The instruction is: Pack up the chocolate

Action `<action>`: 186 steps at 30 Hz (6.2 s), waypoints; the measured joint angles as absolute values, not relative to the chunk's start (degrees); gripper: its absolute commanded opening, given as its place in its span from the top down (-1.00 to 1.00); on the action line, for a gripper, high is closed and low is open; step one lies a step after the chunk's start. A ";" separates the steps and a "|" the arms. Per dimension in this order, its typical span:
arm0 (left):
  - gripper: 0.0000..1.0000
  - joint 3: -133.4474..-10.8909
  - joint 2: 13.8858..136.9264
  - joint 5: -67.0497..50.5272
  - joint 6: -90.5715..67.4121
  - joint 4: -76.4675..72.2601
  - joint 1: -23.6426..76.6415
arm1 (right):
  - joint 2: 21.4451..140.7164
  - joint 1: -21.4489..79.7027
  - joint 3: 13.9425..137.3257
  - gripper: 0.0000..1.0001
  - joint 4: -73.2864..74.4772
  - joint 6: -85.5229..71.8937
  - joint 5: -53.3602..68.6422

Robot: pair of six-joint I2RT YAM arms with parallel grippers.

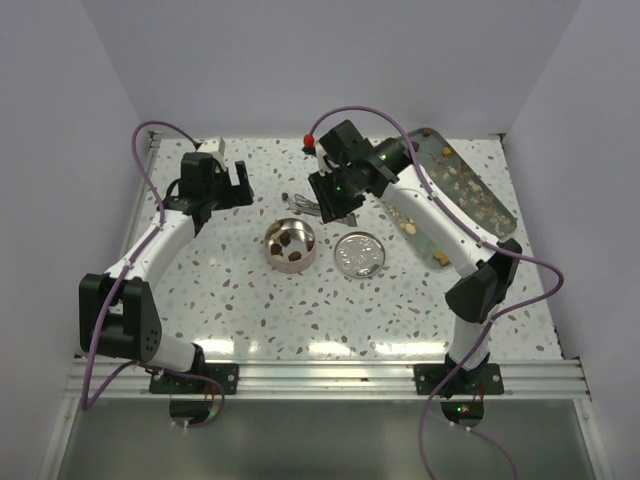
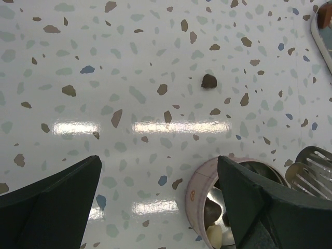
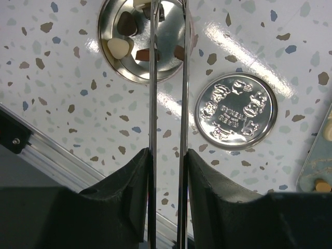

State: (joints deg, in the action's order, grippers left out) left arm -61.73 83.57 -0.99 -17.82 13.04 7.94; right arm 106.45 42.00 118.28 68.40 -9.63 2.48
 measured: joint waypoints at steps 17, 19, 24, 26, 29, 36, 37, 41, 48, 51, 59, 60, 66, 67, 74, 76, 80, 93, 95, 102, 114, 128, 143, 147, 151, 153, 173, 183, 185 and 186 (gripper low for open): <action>-1.00 -61.73 83.57 -0.80 -17.91 13.04 7.73 | 120.81 37.95 127.76 0.24 65.73 -7.01 -0.54; -1.00 -61.73 83.57 -0.80 -17.98 13.04 7.51 | 123.46 35.99 130.82 0.24 65.73 -6.79 -0.54; -1.00 -61.73 83.57 -0.73 -17.98 13.08 7.11 | 127.26 31.57 134.65 0.21 64.66 -6.28 -1.23; -1.00 -61.73 83.61 -0.75 -17.98 13.08 7.03 | 127.46 30.26 134.26 0.21 64.60 -5.93 -2.17; -1.00 -61.73 83.94 -0.73 -17.98 13.10 6.85 | 127.09 29.50 131.52 0.20 63.22 -5.28 -3.36; -1.00 -61.84 86.24 -0.89 -18.35 13.06 6.76 | 125.62 30.50 120.22 0.20 61.58 -4.93 -2.92; -1.00 -61.95 86.56 -0.95 -18.46 13.06 6.76 | 125.16 30.65 119.09 0.20 61.56 -4.93 -2.81; -1.00 -62.54 87.44 -1.28 -18.50 13.04 6.76 | 122.23 31.24 115.63 0.20 60.80 -4.95 -2.33; -1.00 -63.20 87.44 -1.30 -18.48 13.02 6.76 | 117.75 31.55 114.72 0.20 59.83 -4.97 -2.17; -1.00 -63.24 87.44 -1.30 -18.48 13.02 6.76 | 117.56 31.55 114.91 0.20 59.70 -4.99 -2.13; -1.00 -63.09 87.46 -0.93 -18.44 13.06 7.20 | 117.58 31.55 115.50 0.20 59.79 -4.97 -2.04; -1.00 -62.89 87.46 -0.82 -18.46 13.13 7.46 | 117.58 31.55 115.68 0.20 59.83 -4.97 -2.04; -0.99 -59.35 87.46 0.49 -19.11 14.61 12.27 | 117.58 31.55 117.95 0.20 60.47 -4.97 -2.02; -0.99 -58.63 87.46 0.78 -19.53 15.18 13.26 | 117.58 31.55 118.45 0.20 60.60 -4.97 -2.00; -0.98 -56.36 87.46 3.97 -22.28 19.27 15.84 | 117.58 31.55 120.01 0.20 60.88 -4.97 -1.96; -0.98 -56.36 87.46 5.02 -23.00 19.99 15.90 | 117.58 31.55 120.01 0.20 60.90 -4.97 -1.98; -0.97 -56.34 87.53 5.74 -23.44 20.62 16.16 | 117.56 31.55 119.81 0.20 60.86 -4.97 -1.98; -0.26 -55.83 89.27 6.02 -24.45 20.69 19.59 | 116.64 31.55 118.56 0.20 60.86 -4.99 -1.98; -0.11 -55.46 89.30 6.02 -24.73 20.75 19.59 | 116.60 31.55 118.56 0.20 60.86 -4.99 -1.96; 0.23 -55.35 89.91 5.19 -24.49 20.71 19.70 | 116.49 31.55 118.56 0.20 60.86 -5.02 -1.96; 0.80 -55.18 91.22 5.19 -24.38 21.08 19.97 | 115.98 32.21 118.13 0.19 60.82 -5.08 -1.74; 1.00 -57.71 92.71 11.00 -24.18 25.47 20.08 | 113.95 36.71 114.87 0.19 60.45 -5.15 -0.23; 1.00 -60.20 92.84 18.22 -18.98 32.80 12.99 | 111.72 36.86 112.79 0.17 59.31 -5.17 0.86; 1.00 -60.20 92.73 18.72 -18.22 33.12 12.12 | 111.72 37.34 112.73 0.17 58.85 -5.17 1.45; 1.00 -60.20 92.73 18.65 -18.17 33.10 12.12 | 111.72 37.95 112.73 0.17 58.70 -5.15 2.37; 0.99 -60.20 92.73 18.63 -18.17 33.10 12.12 | 111.72 38.37 112.55 0.17 58.50 -5.15 2.66; -0.18 -60.23 92.73 16.71 -16.93 32.95 12.12 | 113.16 41.12 109.23 0.16 56.90 -5.06 2.50; -0.14 -60.23 92.29 16.60 -16.95 32.69 12.14 | 115.28 41.15 107.48 0.29 55.68 -4.80 2.20; -0.13 -60.23 92.23 16.43 -16.95 32.69 12.14 | 115.28 41.15 107.33 0.36 55.64 -4.67 2.02; -0.12 -60.20 92.23 16.34 -16.95 32.67 12.12 | 115.28 41.15 107.31 0.42 55.61 -4.58 1.96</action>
